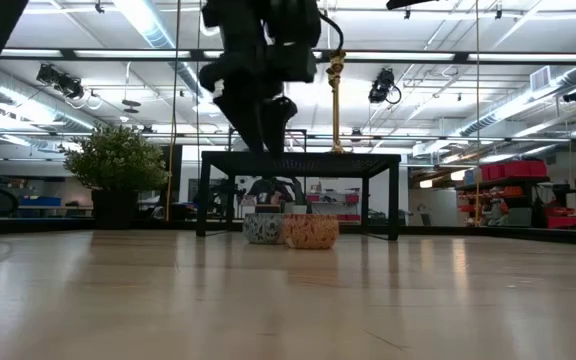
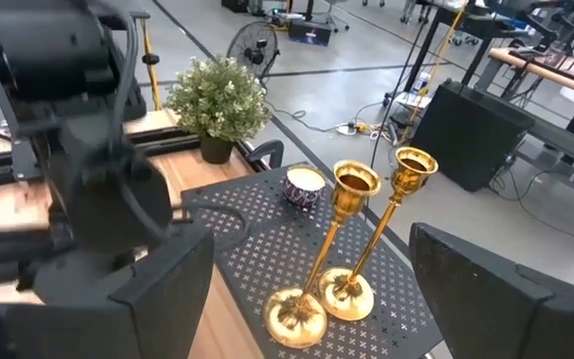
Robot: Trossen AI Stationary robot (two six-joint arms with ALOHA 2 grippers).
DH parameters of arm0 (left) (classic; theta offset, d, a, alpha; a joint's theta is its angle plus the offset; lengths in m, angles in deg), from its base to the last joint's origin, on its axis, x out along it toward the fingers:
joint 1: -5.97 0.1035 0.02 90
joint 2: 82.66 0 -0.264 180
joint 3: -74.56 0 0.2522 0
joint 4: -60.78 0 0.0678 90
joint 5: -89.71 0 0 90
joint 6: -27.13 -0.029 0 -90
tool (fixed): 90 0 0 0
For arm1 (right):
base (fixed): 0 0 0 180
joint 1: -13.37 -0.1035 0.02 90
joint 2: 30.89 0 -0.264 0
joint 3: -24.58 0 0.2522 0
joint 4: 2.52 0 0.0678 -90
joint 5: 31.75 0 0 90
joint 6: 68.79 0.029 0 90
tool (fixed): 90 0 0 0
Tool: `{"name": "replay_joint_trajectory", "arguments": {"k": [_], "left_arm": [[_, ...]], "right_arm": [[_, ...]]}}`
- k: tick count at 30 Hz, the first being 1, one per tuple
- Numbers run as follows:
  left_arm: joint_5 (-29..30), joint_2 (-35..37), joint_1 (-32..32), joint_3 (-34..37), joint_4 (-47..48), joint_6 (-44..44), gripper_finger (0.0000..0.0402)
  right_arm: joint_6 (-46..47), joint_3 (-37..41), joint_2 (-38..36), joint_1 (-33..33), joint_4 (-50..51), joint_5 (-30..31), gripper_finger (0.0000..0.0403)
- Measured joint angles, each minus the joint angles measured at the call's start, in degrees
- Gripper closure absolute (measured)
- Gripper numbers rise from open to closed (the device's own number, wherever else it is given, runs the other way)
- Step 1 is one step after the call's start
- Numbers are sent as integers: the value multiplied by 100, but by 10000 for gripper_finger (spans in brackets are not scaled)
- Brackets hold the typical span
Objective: Pick & Place candle stick holders
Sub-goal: Put the patterned blue scented candle on the shelf aligned with the other scented candle
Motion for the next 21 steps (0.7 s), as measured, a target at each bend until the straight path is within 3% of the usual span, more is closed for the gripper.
{"name": "replay_joint_trajectory", "arguments": {"k": [11,21], "left_arm": [[-5,-229,3,-2,43,289,87],[-61,317,13,0,422,845,87]], "right_arm": [[-4,0,-30,0,16,2,66],[-15,0,-30,0,12,2,66]]}}
